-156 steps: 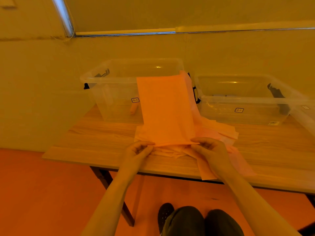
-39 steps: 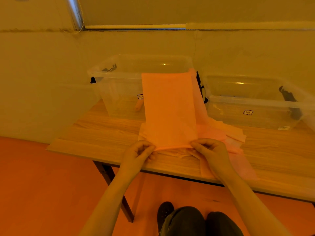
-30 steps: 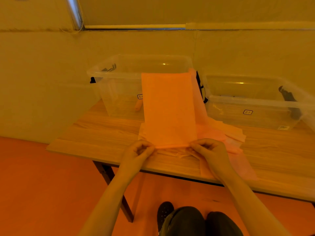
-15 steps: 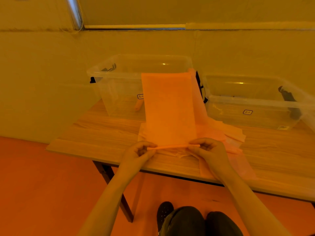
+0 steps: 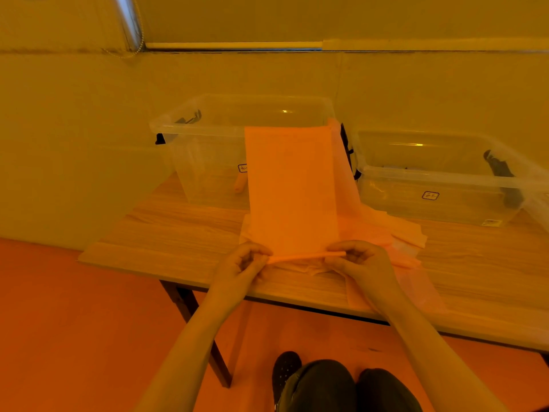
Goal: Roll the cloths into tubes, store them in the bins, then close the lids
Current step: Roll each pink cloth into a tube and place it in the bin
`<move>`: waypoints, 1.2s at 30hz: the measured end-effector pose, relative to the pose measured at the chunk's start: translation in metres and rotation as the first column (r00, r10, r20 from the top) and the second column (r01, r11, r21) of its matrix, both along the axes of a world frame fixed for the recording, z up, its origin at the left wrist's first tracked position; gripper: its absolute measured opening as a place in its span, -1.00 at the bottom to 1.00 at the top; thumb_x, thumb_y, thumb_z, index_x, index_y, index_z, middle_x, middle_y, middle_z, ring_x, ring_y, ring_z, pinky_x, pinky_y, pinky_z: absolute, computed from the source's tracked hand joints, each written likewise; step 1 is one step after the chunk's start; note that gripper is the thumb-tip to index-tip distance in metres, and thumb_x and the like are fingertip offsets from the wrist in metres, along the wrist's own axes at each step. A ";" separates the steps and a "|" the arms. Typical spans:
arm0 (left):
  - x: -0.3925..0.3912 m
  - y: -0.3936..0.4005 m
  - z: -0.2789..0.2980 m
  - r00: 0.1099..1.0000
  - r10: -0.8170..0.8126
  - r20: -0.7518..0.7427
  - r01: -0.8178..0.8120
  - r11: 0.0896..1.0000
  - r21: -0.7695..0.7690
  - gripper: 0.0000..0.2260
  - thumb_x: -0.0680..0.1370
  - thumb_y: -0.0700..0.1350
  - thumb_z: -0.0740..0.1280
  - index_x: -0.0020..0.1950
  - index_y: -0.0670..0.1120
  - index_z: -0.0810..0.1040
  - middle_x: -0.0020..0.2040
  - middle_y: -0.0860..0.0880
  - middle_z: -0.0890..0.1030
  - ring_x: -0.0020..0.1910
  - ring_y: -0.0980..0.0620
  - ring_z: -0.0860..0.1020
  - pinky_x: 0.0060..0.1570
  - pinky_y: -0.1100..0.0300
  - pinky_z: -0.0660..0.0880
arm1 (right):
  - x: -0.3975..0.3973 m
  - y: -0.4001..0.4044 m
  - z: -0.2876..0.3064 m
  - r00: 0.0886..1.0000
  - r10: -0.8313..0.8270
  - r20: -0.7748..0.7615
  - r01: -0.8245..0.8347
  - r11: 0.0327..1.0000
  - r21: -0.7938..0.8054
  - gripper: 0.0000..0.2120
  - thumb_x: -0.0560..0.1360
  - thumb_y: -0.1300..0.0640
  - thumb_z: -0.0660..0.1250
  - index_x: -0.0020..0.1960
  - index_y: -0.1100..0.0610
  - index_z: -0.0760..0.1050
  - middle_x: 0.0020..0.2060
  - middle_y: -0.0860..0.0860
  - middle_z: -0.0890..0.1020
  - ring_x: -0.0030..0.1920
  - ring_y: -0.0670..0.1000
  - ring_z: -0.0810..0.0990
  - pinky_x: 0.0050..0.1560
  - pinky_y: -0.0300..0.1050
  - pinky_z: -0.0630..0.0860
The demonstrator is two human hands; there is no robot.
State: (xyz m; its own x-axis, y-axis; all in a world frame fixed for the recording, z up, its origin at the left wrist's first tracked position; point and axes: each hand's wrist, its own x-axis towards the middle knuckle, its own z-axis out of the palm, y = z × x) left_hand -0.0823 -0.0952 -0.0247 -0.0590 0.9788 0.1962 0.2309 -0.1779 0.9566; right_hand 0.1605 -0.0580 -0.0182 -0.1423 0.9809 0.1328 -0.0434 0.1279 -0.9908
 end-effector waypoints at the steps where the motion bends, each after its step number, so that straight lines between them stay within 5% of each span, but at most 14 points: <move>1: 0.000 0.000 0.000 1.000 0.001 0.017 -0.001 1.000 -0.011 -0.89 0.57 -0.20 0.30 -0.01 -0.05 0.61 -0.28 -0.01 0.63 -0.31 0.09 0.58 -0.26 0.23 0.52 | 0.000 0.000 0.000 1.000 -0.002 0.000 0.002 1.000 -0.005 -0.84 0.35 0.31 0.50 -0.09 0.15 0.65 -0.18 0.10 0.71 -0.15 0.06 0.69 -0.16 -0.20 0.59; 9: 0.005 -0.004 0.005 0.997 0.008 0.078 -0.003 0.998 -0.058 -0.95 0.51 -0.22 0.39 -0.10 -0.10 0.64 -0.28 0.05 0.66 -0.29 0.19 0.59 -0.25 0.35 0.49 | -0.001 0.000 0.000 1.000 -0.002 -0.030 0.002 1.000 0.003 -0.97 0.43 0.28 0.42 -0.16 0.19 0.63 -0.25 0.12 0.70 -0.21 0.05 0.68 -0.19 -0.23 0.57; 14: 0.001 -0.002 0.002 1.000 -0.009 0.026 0.010 0.999 -0.048 -0.94 0.53 -0.19 0.36 -0.07 -0.05 0.62 -0.26 -0.02 0.66 -0.28 0.06 0.60 -0.22 0.20 0.52 | -0.002 -0.001 0.001 0.998 -0.004 -0.069 0.003 1.000 -0.011 -0.89 0.42 0.34 0.42 -0.12 0.17 0.64 -0.22 0.05 0.70 -0.19 0.00 0.67 -0.20 -0.28 0.57; 21: 0.002 -0.005 0.006 0.996 -0.035 0.078 0.037 0.999 -0.030 -0.91 0.56 -0.21 0.30 0.00 -0.13 0.59 -0.23 -0.07 0.68 -0.29 0.02 0.62 -0.28 0.25 0.53 | -0.002 -0.003 0.003 0.999 -0.001 0.032 0.001 1.000 0.021 -0.90 0.38 0.31 0.47 -0.10 0.25 0.63 -0.22 0.12 0.70 -0.20 0.04 0.68 -0.19 -0.21 0.60; 28: -0.001 -0.003 0.003 1.000 -0.019 -0.019 0.018 0.998 -0.066 -0.83 0.50 -0.08 0.40 -0.17 0.22 0.65 -0.20 0.10 0.64 -0.18 0.09 0.56 -0.14 0.19 0.48 | -0.003 0.000 -0.001 1.000 0.010 -0.019 -0.010 1.000 0.005 -0.96 0.42 0.29 0.43 -0.13 0.22 0.60 -0.24 0.13 0.70 -0.20 0.09 0.68 -0.18 -0.19 0.59; 32: 0.002 -0.003 0.003 0.999 -0.030 -0.030 0.028 0.998 -0.059 -0.86 0.53 -0.12 0.37 -0.15 0.12 0.65 -0.27 0.04 0.63 -0.28 0.08 0.56 -0.19 0.11 0.51 | -0.002 0.002 -0.003 0.998 0.018 -0.063 -0.019 1.000 -0.012 -0.92 0.44 0.34 0.40 -0.10 0.20 0.59 -0.25 0.12 0.68 -0.22 0.08 0.66 -0.18 -0.18 0.59; 36: 0.002 -0.002 0.004 0.998 -0.059 -0.003 0.059 0.998 -0.037 -0.89 0.58 -0.17 0.28 0.01 -0.03 0.59 -0.30 0.02 0.62 -0.34 0.07 0.57 -0.30 0.24 0.50 | -0.003 0.000 -0.001 0.999 0.038 -0.003 -0.038 0.999 0.013 -0.94 0.46 0.26 0.38 -0.08 0.19 0.61 -0.33 0.12 0.66 -0.33 0.03 0.61 -0.29 -0.21 0.54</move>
